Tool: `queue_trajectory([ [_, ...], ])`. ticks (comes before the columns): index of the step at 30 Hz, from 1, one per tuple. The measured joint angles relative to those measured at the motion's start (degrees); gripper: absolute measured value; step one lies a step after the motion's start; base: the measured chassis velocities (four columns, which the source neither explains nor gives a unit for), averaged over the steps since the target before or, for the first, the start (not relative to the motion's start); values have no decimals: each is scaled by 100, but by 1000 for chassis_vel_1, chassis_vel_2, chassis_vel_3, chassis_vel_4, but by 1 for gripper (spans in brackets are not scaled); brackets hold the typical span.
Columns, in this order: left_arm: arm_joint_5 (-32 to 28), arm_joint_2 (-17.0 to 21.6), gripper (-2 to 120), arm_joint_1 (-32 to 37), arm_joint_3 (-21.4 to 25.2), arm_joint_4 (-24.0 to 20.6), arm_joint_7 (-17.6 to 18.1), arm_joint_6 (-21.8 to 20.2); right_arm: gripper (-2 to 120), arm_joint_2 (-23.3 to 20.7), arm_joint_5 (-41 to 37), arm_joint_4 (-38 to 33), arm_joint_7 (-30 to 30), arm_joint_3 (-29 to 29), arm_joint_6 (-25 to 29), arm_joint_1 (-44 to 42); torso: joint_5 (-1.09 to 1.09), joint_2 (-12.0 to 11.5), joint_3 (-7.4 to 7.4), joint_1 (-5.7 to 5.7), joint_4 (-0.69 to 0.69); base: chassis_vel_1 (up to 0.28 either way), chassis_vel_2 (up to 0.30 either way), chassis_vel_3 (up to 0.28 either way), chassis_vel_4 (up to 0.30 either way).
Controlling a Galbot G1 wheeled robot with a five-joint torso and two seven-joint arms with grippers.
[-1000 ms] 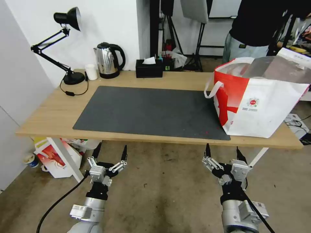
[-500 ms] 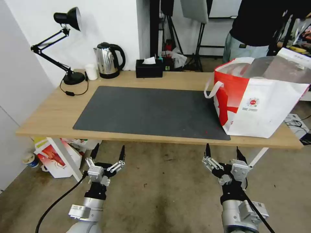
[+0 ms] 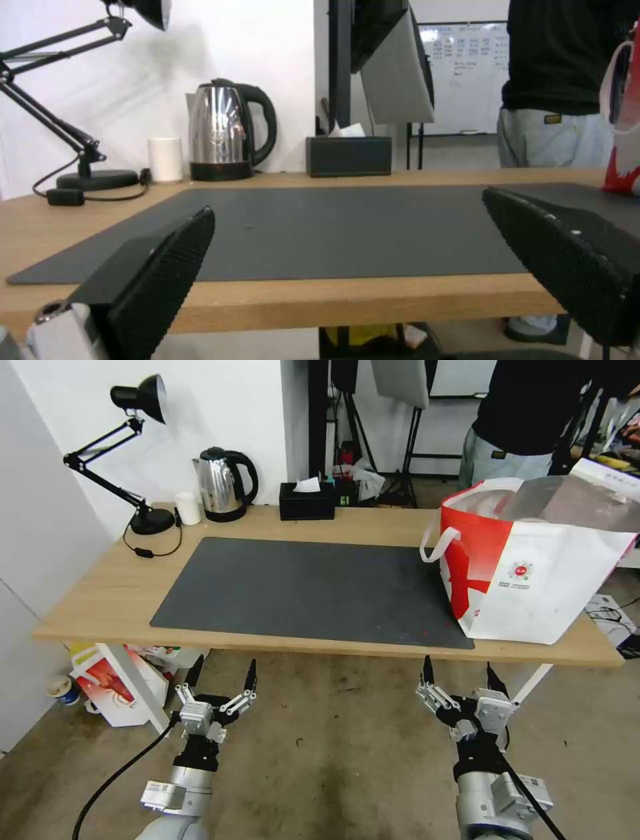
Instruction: Pick up the trash from the table and place it into the takeout bag.
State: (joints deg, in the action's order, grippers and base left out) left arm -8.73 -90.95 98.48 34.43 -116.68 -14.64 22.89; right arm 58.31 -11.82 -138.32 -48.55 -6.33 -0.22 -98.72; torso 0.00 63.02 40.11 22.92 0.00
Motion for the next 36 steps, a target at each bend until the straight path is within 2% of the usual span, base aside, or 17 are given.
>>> queue_trajectory([
  [36,-2,0,100,0,0,-8,-1,-8,100,0,0,0,0,0,0,0,0,1,0,0,0,0,0,0,0],
])
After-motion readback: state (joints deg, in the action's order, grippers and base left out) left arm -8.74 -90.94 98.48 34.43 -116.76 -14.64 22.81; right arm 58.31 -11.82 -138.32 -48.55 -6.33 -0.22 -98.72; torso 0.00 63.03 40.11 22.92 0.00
